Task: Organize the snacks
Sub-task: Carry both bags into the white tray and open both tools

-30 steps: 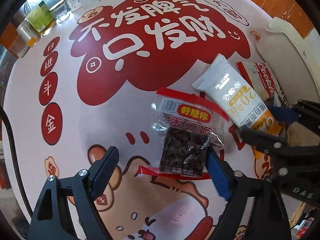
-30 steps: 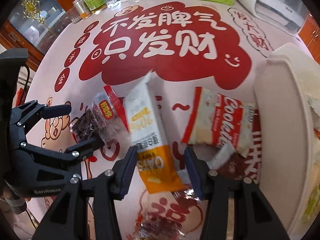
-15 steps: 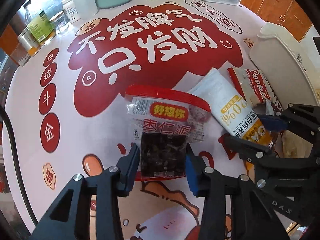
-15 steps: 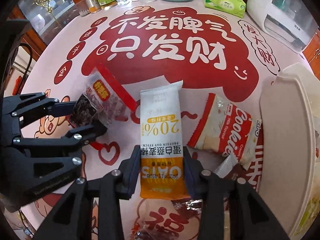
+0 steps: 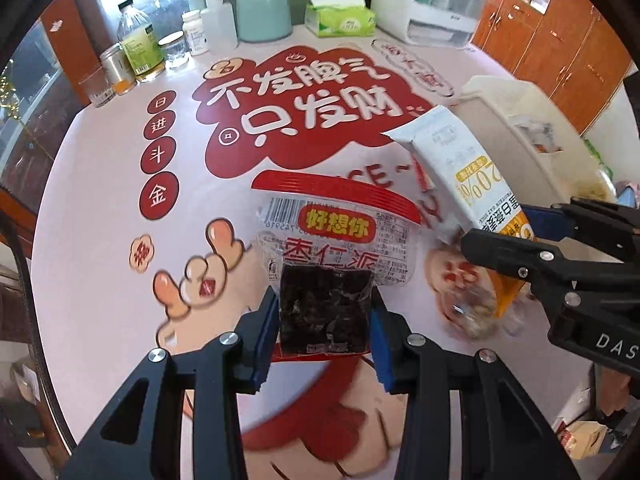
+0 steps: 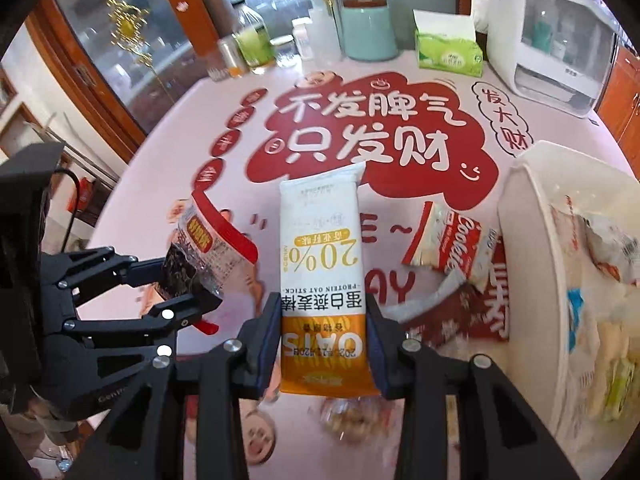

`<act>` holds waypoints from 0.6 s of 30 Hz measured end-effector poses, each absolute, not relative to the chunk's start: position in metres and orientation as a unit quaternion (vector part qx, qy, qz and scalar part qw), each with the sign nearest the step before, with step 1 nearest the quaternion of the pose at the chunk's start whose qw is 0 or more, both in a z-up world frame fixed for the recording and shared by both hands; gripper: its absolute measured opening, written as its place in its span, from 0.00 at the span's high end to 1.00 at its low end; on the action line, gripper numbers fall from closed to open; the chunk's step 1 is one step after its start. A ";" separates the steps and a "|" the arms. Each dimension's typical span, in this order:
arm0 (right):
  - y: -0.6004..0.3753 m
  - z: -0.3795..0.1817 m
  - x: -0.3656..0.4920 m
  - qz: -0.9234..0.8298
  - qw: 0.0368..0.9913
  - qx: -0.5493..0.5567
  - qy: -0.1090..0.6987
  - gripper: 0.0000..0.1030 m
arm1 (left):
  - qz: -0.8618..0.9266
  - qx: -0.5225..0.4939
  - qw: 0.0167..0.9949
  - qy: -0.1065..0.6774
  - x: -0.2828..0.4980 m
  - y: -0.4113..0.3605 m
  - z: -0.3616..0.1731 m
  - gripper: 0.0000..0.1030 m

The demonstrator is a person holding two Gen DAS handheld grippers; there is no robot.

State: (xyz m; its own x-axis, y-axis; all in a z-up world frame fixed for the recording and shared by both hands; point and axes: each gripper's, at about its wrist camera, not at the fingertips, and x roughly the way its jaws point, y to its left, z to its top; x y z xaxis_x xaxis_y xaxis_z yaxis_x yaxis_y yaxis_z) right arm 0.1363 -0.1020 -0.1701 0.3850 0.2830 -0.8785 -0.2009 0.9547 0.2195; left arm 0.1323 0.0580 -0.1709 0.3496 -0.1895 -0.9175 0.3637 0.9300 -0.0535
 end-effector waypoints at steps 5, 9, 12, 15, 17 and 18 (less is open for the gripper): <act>-0.120 -0.145 0.100 0.160 0.836 0.061 0.521 0.62 | -0.186 0.070 0.820 0.536 0.102 0.039 -0.145 0.62; -0.140 -0.132 0.076 0.158 0.839 0.070 0.516 0.62 | -0.201 0.075 0.827 0.520 0.089 0.009 -0.127 0.62; -0.161 -0.123 0.061 0.148 0.844 0.071 0.510 0.62 | -0.214 0.075 0.828 0.513 0.081 -0.020 -0.114 0.61; -0.188 -0.109 0.050 0.132 0.855 0.072 0.496 0.62 | -0.230 0.078 0.831 0.500 0.075 -0.052 -0.101 0.61; -0.211 -0.099 0.044 0.121 0.863 0.079 0.485 0.62 | -0.239 0.077 0.835 0.490 0.073 -0.076 -0.092 0.61; -0.220 -0.095 0.041 0.115 0.866 0.080 0.481 0.62 | -0.242 0.075 0.836 0.487 0.073 -0.085 -0.088 0.61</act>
State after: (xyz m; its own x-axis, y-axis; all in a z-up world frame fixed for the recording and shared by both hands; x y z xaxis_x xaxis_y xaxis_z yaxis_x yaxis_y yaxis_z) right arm 0.0409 -0.2200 -0.0952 0.5112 0.2770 -0.8136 -0.1223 0.9605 0.2501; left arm 0.0731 -0.0851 -0.0883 0.4080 -0.3308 -0.8510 0.4770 0.8720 -0.1103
